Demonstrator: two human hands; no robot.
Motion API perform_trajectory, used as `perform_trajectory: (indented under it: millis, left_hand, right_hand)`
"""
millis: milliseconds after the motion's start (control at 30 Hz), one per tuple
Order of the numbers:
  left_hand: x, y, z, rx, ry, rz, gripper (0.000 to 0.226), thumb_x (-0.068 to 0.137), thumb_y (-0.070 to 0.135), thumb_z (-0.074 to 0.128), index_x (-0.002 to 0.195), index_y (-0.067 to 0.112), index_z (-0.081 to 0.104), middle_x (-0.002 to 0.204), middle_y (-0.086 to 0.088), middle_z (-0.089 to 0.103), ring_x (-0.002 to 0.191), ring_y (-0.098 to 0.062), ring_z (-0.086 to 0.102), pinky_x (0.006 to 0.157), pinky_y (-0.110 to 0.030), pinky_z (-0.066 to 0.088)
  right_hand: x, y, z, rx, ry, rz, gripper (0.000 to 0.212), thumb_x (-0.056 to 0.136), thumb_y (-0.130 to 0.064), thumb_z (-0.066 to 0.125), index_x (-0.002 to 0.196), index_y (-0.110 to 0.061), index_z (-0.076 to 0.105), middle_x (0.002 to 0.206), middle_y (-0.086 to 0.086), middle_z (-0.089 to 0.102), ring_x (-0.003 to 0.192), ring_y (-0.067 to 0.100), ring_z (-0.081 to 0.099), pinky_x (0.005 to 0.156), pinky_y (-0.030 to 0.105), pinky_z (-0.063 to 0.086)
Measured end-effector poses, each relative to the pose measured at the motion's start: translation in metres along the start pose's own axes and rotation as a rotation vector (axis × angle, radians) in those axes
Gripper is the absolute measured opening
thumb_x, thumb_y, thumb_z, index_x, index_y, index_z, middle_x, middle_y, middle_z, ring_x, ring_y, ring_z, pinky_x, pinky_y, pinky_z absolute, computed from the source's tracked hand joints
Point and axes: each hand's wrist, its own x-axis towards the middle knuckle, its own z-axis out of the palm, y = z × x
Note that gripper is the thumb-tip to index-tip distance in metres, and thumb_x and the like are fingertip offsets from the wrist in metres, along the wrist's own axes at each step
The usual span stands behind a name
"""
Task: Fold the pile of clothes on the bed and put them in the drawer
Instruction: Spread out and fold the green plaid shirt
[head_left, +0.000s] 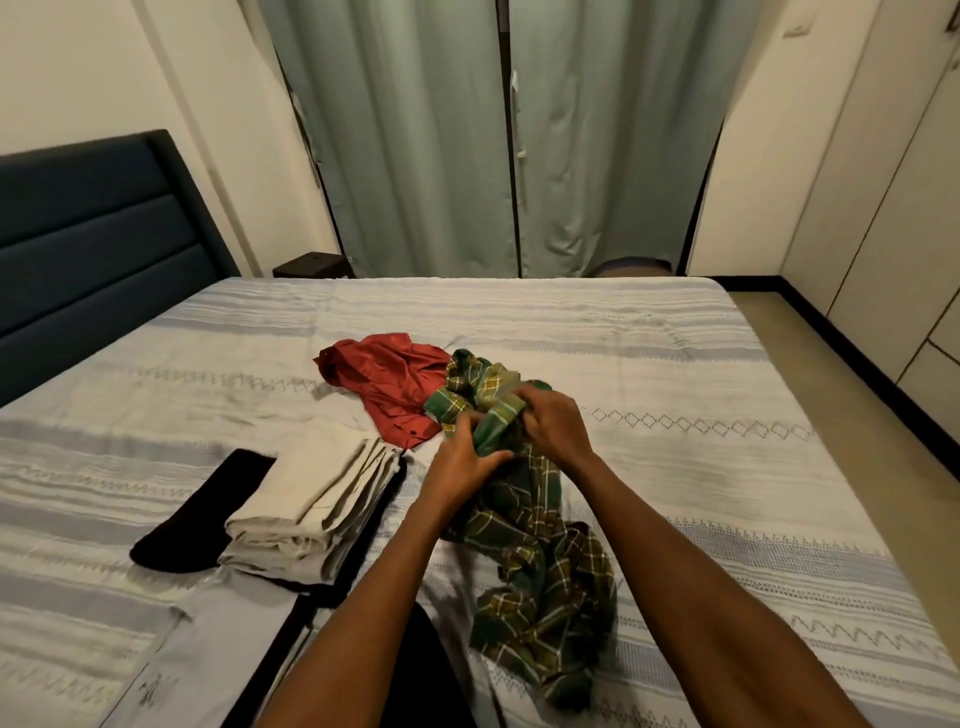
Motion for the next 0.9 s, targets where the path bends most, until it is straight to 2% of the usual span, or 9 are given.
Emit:
perform_trajectory:
  millis: [100, 167, 300, 400, 533, 633, 733, 800, 900]
  left_hand:
    - [0.018, 0.028, -0.010, 0.315, 0.238, 0.285, 0.069, 0.094, 0.021, 0.063, 0.148, 0.036, 0.023, 0.126, -0.012, 0.054, 0.090, -0.032, 0.066, 0.068, -0.049, 0.059]
    - [0.032, 0.054, -0.021, 0.502, 0.329, 0.464, 0.051, 0.098, 0.023, 0.056, 0.143, 0.030, 0.033, 0.116, -0.012, 0.053, 0.075, -0.032, 0.065, 0.055, -0.044, 0.056]
    - [0.066, 0.118, -0.048, 0.724, 0.587, 0.619, 0.022, 0.091, 0.025, 0.065, 0.113, 0.019, 0.065, 0.109, -0.009, 0.061, 0.089, -0.033, 0.058, 0.071, -0.041, 0.046]
    - [0.088, 0.170, -0.066, 0.639, 0.648, 0.633, 0.029, 0.088, 0.021, 0.068, 0.117, 0.019, 0.066, 0.104, -0.009, 0.059, 0.088, -0.032, 0.057, 0.073, -0.041, 0.048]
    - [0.098, 0.256, -0.089, 0.247, 0.641, 0.633, 0.022, 0.101, 0.023, 0.051, 0.119, 0.013, 0.059, 0.110, -0.009, 0.056, 0.085, -0.027, 0.062, 0.071, -0.038, 0.054]
    - [0.106, 0.306, -0.107, 0.073, 0.710, 0.677, 0.017, 0.104, 0.031, 0.044, 0.107, 0.017, 0.053, 0.098, -0.005, 0.061, 0.078, -0.025, 0.063, 0.066, -0.039, 0.055]
    - [0.115, 0.349, -0.147, 0.129, 0.765, 0.720, 0.022, 0.103, 0.035, 0.049, 0.099, 0.014, 0.055, 0.083, 0.002, 0.058, 0.069, -0.018, 0.055, 0.055, -0.027, 0.038]
    - [0.117, 0.378, -0.178, 0.310, 0.781, 0.825, 0.028, 0.101, 0.040, 0.052, 0.094, 0.014, 0.056, 0.082, 0.002, 0.056, 0.066, -0.018, 0.053, 0.054, -0.028, 0.036]
    - [0.123, 0.427, -0.211, 0.453, 0.798, 0.925, 0.024, 0.101, 0.036, 0.052, 0.097, 0.012, 0.056, 0.091, -0.007, 0.063, 0.076, -0.028, 0.062, 0.064, -0.041, 0.053]
  right_hand:
    - [0.019, -0.016, -0.034, 0.242, 0.212, 0.129, 0.034, 0.096, -0.018, 0.054, 0.126, -0.032, 0.052, 0.092, 0.004, 0.072, 0.078, 0.020, 0.065, 0.068, 0.031, 0.048]
    - [0.035, -0.026, -0.062, 0.291, 0.325, 0.175, 0.023, 0.097, -0.023, 0.057, 0.119, -0.030, 0.052, 0.096, 0.003, 0.073, 0.082, 0.021, 0.066, 0.070, 0.033, 0.051]
    - [0.071, -0.038, -0.122, 0.218, 0.504, 0.140, 0.013, 0.099, -0.031, 0.056, 0.107, -0.024, 0.065, 0.102, 0.002, 0.071, 0.090, 0.027, 0.065, 0.072, 0.037, 0.050]
    - [0.094, -0.049, -0.170, 0.174, 0.572, 0.057, 0.022, 0.103, -0.031, 0.051, 0.115, -0.021, 0.067, 0.112, 0.003, 0.064, 0.096, 0.026, 0.063, 0.072, 0.031, 0.041]
    - [0.123, -0.077, -0.246, 0.053, 0.702, -0.054, 0.025, 0.106, -0.032, 0.046, 0.119, -0.023, 0.065, 0.109, 0.001, 0.069, 0.091, 0.024, 0.065, 0.068, 0.026, 0.038]
    - [0.140, -0.100, -0.308, -0.072, 0.713, -0.073, 0.028, 0.103, -0.042, 0.051, 0.111, -0.018, 0.061, 0.087, 0.001, 0.068, 0.072, 0.022, 0.063, 0.059, 0.026, 0.037]
    - [0.148, -0.117, -0.381, -0.480, 0.682, -0.261, 0.042, 0.094, -0.058, 0.056, 0.095, -0.016, 0.056, 0.071, -0.004, 0.059, 0.055, 0.017, 0.052, 0.053, 0.026, 0.035]
    - [0.157, -0.126, -0.429, -0.754, 0.612, -0.355, 0.045, 0.094, -0.061, 0.055, 0.092, -0.016, 0.054, 0.072, 0.000, 0.065, 0.055, 0.021, 0.060, 0.051, 0.030, 0.045]
    - [0.170, -0.152, -0.482, -0.931, 0.611, -0.369, 0.028, 0.101, -0.040, 0.054, 0.103, -0.013, 0.058, 0.089, 0.007, 0.069, 0.071, 0.029, 0.068, 0.062, 0.042, 0.057]
